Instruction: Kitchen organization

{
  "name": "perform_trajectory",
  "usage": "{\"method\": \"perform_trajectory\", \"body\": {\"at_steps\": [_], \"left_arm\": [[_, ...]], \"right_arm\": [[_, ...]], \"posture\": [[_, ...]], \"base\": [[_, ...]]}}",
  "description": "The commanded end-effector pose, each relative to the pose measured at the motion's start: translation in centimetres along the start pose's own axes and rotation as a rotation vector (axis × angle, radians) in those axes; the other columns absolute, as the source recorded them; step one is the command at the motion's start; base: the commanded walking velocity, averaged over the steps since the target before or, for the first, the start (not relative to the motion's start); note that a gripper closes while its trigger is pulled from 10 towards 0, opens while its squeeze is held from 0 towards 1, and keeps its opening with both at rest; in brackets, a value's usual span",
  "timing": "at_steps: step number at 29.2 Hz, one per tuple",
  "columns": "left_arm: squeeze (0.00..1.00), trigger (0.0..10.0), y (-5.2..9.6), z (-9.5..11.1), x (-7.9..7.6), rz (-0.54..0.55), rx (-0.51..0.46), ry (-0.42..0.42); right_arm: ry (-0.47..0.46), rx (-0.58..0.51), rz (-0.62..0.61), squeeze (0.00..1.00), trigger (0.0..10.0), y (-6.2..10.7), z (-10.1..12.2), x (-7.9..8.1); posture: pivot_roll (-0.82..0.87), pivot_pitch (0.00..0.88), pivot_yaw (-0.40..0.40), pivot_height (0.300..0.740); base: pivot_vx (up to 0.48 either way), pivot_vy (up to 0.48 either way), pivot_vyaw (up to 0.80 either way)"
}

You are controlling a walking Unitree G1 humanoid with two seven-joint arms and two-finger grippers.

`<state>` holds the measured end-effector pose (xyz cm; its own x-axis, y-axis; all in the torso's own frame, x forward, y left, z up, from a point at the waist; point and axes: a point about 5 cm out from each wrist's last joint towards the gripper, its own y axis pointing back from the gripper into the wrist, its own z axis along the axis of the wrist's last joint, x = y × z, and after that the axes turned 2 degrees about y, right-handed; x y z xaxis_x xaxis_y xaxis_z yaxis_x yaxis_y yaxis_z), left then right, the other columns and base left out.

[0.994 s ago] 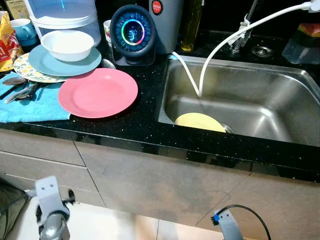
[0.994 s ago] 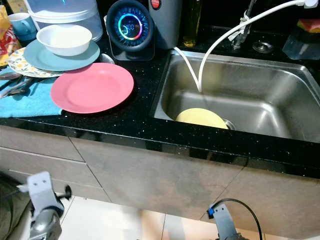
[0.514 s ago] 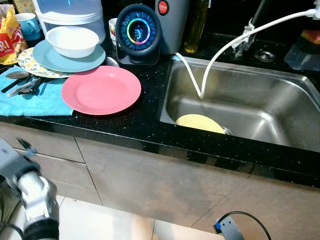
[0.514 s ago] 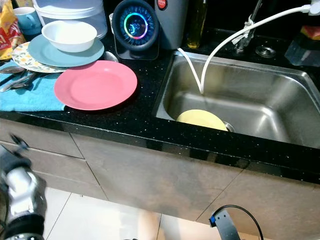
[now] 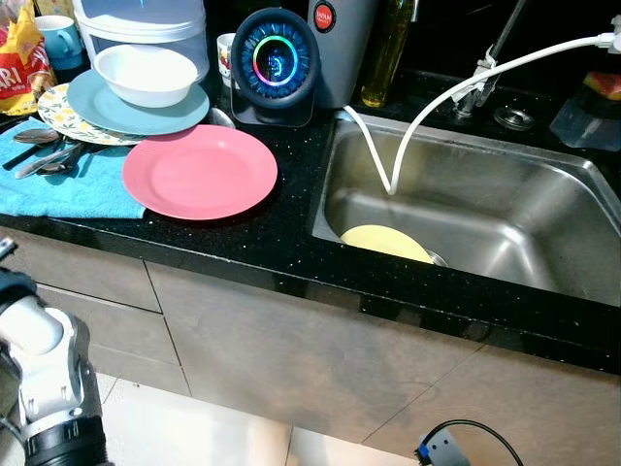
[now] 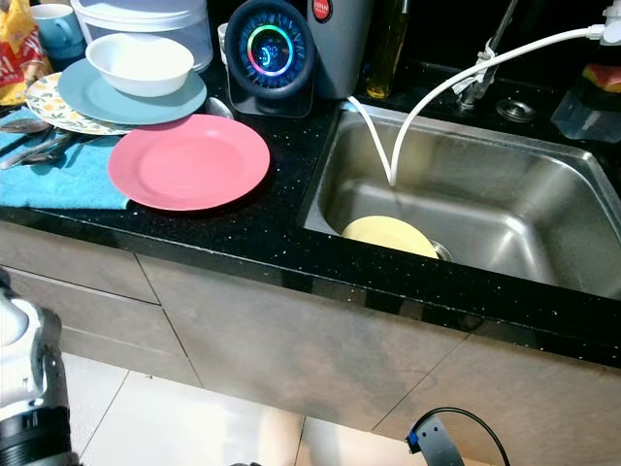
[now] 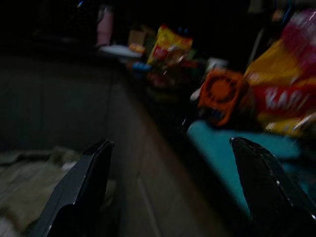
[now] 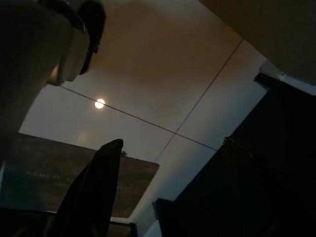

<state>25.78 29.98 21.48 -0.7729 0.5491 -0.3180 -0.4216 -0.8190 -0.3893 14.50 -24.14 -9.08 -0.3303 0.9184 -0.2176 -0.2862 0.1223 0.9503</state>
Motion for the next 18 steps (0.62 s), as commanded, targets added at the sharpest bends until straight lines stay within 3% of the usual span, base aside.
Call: {"method": "perform_trajectory", "body": {"at_steps": [1,7,8,9,12,16,18], "left_arm": [[0.00,10.0,-1.0,0.9,-0.9,-0.061,-0.010,0.024],[0.00,10.0,-3.6,1.4,-2.2,-0.144,0.002,0.061],[0.00,10.0,-4.9,1.2,-3.0,-0.194,0.056,0.120],[0.00,10.0,-4.9,1.2,-3.0,-0.194,0.056,0.120],[0.00,10.0,-6.7,0.6,-4.6,-0.310,0.128,0.144],[0.00,10.0,-6.5,-0.2,-5.7,-0.386,0.182,0.143],[0.00,10.0,-5.2,-1.3,-6.8,-0.454,0.237,0.179]], "right_arm": [[0.004,0.032,-0.008,0.00,10.0,0.0,-1.1,0.0],[0.003,0.037,-0.001,0.00,10.0,-0.1,-1.4,0.6],[-0.002,0.042,0.001,0.00,10.0,-0.1,-1.7,0.8],[-0.002,0.042,0.001,0.00,10.0,-0.1,-1.7,0.8],[-0.011,0.055,-0.001,0.00,10.0,-0.1,-2.2,0.9],[-0.025,0.057,-0.008,0.00,10.0,-0.1,-2.4,0.8],[-0.033,0.056,-0.011,0.00,10.0,-0.1,-2.4,0.9]], "posture": [[0.17,0.104,-0.086,0.740],[0.16,0.099,-0.082,0.740],[0.16,0.100,-0.081,0.740],[0.16,0.100,-0.081,0.740],[0.14,0.097,-0.070,0.740],[0.14,0.093,-0.062,0.740],[0.13,0.087,-0.054,0.740]], "base": [[0.000,0.000,0.00],[0.000,0.000,0.00],[0.000,0.000,0.00],[0.000,0.000,0.00],[0.000,0.000,0.00],[0.000,0.000,0.00],[0.000,0.000,0.00]]}}
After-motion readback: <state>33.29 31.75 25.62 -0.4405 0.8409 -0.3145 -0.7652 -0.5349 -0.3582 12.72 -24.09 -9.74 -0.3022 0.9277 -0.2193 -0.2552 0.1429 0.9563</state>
